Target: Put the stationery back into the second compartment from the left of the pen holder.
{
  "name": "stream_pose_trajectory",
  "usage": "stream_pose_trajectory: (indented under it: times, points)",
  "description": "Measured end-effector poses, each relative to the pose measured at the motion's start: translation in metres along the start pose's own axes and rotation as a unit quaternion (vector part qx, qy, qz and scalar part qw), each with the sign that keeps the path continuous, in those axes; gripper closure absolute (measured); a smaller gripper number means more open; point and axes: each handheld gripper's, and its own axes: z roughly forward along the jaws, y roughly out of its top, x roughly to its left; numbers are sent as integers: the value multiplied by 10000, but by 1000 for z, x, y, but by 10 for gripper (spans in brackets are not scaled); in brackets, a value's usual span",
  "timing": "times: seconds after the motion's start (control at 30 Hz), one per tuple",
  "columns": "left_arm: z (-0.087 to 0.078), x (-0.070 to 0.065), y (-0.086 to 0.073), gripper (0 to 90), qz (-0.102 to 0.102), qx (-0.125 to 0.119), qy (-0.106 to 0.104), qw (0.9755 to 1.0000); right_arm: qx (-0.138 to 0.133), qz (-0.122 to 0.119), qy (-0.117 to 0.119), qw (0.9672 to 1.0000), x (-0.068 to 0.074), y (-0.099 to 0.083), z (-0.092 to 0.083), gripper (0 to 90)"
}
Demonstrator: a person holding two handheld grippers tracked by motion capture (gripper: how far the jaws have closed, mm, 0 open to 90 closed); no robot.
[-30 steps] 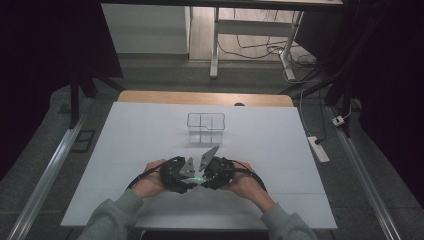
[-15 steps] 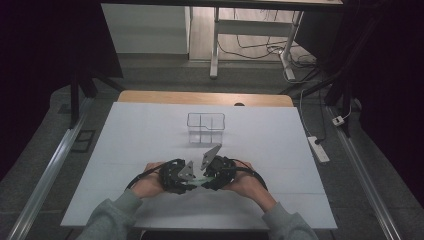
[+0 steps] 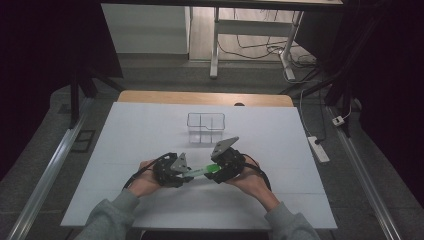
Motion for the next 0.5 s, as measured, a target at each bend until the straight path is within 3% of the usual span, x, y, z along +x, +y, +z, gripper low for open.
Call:
stream_pose_trajectory:
  times: [0.13,0.5]
  points:
    - [-4,4,-3,645,-206,-95,114,9997,-169,171,-114,9996,-5,-3,-7,349]
    - [-11,8,-10,645,-471,-342,366,9976,-412,551,-443,9966,-14,-10,-19,346]
